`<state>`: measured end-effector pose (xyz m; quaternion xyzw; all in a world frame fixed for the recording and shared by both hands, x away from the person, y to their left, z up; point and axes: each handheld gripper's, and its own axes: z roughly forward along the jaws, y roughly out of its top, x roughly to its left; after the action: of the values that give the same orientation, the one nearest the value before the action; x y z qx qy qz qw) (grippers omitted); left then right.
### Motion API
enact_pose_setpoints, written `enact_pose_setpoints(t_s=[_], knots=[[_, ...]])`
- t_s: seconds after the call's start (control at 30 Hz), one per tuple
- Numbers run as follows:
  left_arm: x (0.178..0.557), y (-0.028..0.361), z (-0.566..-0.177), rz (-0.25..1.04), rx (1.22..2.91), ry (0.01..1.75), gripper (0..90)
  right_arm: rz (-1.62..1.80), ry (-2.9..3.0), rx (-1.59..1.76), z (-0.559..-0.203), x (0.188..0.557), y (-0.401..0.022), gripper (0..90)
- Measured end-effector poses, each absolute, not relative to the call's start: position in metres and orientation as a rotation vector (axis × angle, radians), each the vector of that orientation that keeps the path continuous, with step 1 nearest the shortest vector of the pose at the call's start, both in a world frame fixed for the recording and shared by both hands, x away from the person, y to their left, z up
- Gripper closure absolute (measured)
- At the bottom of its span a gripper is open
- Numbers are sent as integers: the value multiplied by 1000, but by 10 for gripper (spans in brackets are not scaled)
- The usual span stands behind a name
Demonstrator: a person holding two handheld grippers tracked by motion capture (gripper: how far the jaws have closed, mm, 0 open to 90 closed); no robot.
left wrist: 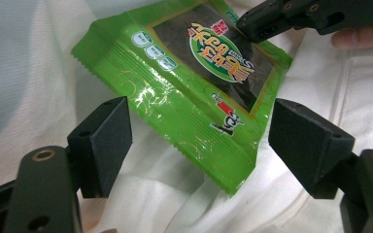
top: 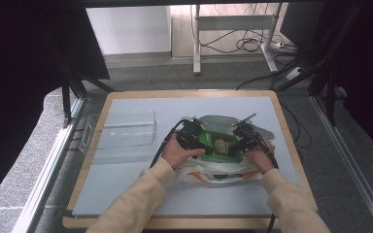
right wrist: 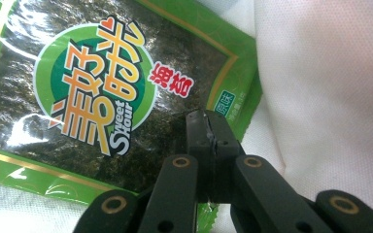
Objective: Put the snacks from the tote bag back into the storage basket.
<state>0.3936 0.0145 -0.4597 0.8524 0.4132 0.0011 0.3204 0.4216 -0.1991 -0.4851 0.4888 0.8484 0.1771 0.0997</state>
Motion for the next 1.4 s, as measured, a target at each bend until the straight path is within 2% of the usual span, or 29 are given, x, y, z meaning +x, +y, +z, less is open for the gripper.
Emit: enact_pose_setpoints(t_s=[0.87, 1.4], knots=[[411, 1, -473, -31, 2249, 1153, 230, 544, 2508, 1441, -486, 421, -201, 893], [419, -17, -482, -141, 2261, 1198, 253, 553, 2509, 1428, -486, 420, -202, 893]])
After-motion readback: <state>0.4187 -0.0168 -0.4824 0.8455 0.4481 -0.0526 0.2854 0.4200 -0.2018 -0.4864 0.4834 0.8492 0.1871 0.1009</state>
